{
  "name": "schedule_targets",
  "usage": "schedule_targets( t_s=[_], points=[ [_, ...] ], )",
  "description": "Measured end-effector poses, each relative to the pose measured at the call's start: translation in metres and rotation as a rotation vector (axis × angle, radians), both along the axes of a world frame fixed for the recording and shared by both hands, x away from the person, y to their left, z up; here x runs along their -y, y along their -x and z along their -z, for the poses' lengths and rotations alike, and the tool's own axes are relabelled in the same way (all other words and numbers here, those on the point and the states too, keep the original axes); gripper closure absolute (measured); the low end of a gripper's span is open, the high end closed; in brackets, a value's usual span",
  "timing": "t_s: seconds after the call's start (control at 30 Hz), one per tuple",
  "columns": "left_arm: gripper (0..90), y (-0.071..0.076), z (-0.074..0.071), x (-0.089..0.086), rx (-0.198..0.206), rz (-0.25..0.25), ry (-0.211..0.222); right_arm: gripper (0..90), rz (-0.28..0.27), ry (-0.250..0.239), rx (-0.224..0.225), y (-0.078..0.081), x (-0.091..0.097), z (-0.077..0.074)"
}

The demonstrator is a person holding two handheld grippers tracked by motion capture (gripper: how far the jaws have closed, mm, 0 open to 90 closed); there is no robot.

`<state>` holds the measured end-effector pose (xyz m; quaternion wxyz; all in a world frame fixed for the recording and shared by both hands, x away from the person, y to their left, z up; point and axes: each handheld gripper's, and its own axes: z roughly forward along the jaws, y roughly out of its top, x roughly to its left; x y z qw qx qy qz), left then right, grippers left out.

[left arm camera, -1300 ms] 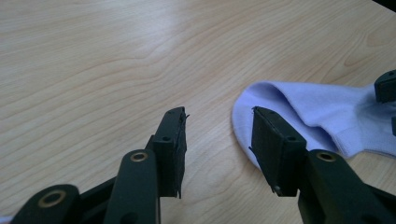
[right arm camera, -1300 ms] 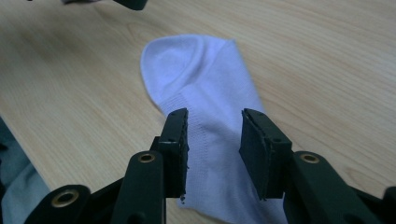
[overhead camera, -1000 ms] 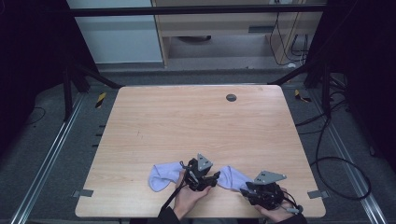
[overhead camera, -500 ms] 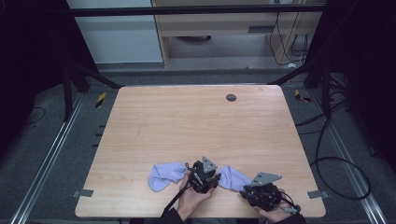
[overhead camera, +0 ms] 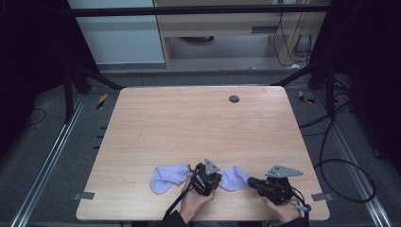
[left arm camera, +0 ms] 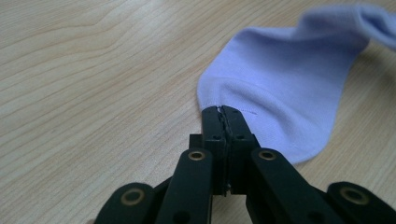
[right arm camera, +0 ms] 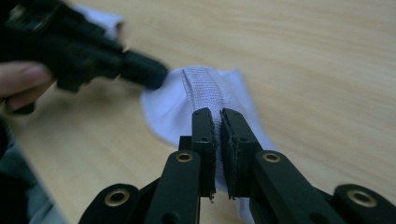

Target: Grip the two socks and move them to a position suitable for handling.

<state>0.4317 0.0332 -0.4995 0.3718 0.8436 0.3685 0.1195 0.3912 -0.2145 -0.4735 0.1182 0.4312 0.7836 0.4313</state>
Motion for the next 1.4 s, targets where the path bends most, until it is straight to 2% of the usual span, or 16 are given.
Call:
schedule_targets(
  t_s=[0.03,0.2,0.33,0.43,0.53,0.67,0.8,0.9,1.0,1.07,1.1,1.2,1.3,1.33,1.4],
  points=[
    [88.5,0.000,0.000,0.000,0.002,0.002,-0.002,84.2,0.033,-0.002,0.003,-0.003,0.002,-0.001],
    [88.8,0.000,0.000,0.000,0.001,0.005,0.000,84.1,0.097,-0.033,0.003,-0.016,0.007,0.000],
    [88.9,-0.001,0.000,0.000,-0.002,0.007,0.004,83.9,0.146,-0.032,0.001,-0.023,0.010,0.000],
    [89.0,-0.001,0.000,0.000,-0.005,0.007,0.006,83.7,0.178,-0.021,-0.019,-0.028,0.014,0.002],
    [89.0,-0.001,0.000,0.000,-0.001,0.010,-0.003,83.2,0.201,0.002,-0.036,-0.033,0.017,0.005],
    [89.0,-0.001,0.000,0.001,0.002,0.012,-0.008,82.7,0.240,0.024,-0.032,-0.041,0.023,0.007],
    [89.0,-0.002,0.000,0.003,0.004,0.011,-0.006,80.8,0.268,0.082,-0.027,-0.048,0.025,0.010],
    [88.9,-0.002,0.000,0.003,0.005,0.010,-0.006,75.5,0.285,0.152,-0.003,-0.052,0.025,0.014],
    [87.8,-0.003,-0.001,0.002,0.013,0.007,0.009,71.2,0.304,0.170,0.013,-0.053,0.028,0.015],
    [85.2,-0.004,-0.006,-0.002,0.019,0.005,0.049,69.1,0.317,0.154,0.030,-0.051,0.031,0.013],
    [82.3,-0.004,-0.008,-0.003,0.023,0.005,0.053,67.2,0.316,0.128,0.050,-0.050,0.034,0.009],
    [77.3,-0.006,-0.017,-0.011,0.045,-0.003,0.068,64.2,0.316,0.092,0.075,-0.048,0.037,0.004],
    [71.7,-0.008,-0.024,-0.017,0.062,-0.016,0.078,61.8,0.311,0.071,0.078,-0.046,0.037,0.001],
    [68.7,-0.011,-0.032,-0.026,0.063,-0.026,0.102,59.4,0.299,0.062,0.089,-0.045,0.037,-0.002],
    [62.0,-0.012,-0.036,-0.030,0.064,-0.029,0.116,56.9,0.285,0.047,0.092,-0.044,0.034,-0.004]
  ],
)
